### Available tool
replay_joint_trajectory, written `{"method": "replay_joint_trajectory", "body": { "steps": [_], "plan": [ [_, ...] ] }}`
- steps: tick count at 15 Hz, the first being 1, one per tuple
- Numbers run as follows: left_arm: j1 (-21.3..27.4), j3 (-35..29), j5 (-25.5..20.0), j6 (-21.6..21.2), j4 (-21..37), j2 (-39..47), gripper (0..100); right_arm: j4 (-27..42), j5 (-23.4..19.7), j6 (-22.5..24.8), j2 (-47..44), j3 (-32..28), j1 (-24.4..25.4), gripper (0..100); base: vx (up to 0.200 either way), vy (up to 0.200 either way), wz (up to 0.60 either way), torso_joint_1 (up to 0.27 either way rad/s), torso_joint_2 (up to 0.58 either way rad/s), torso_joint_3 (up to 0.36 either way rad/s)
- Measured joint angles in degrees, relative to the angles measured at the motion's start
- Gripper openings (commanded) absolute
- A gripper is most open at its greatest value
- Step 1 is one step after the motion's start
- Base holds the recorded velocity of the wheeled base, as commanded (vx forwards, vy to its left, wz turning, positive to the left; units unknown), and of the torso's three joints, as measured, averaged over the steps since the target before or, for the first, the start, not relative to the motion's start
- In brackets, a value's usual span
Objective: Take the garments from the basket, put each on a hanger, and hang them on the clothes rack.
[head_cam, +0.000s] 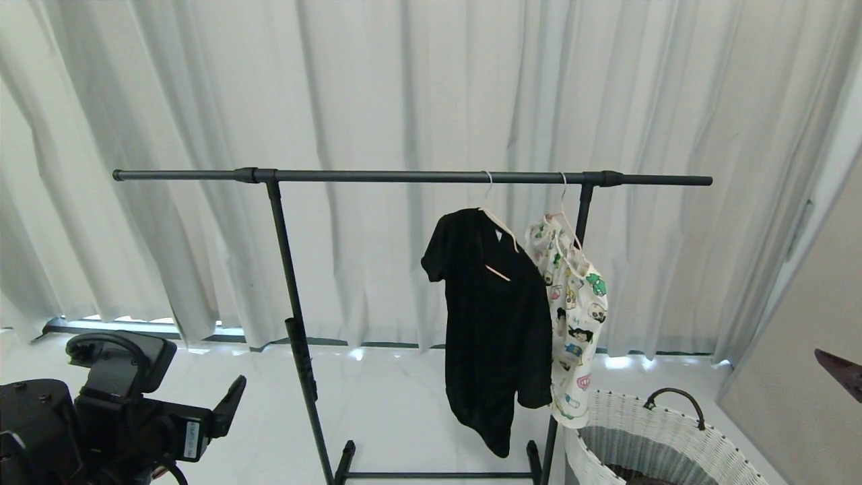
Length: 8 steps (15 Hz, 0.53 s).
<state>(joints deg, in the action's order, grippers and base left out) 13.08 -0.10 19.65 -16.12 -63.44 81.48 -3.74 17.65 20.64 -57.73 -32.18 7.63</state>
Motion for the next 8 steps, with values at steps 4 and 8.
{"method": "replay_joint_trajectory", "body": {
  "steps": [4, 8],
  "plan": [
    [0.0, 0.0, 3.4, -0.2, 0.0, -1.4, 100, 0.1, 0.0, -0.1, 3.2, 3.0, -0.4, 100, 0.0, 0.0, 0.0, -0.22, 0.49, 0.275],
    [0.0, 0.0, 13.4, -0.2, 0.0, -2.7, 100, 0.1, 0.0, -0.2, 7.0, 5.3, -1.5, 100, 0.0, 0.0, 0.0, -0.215, 0.5, 0.279]
  ]
}}
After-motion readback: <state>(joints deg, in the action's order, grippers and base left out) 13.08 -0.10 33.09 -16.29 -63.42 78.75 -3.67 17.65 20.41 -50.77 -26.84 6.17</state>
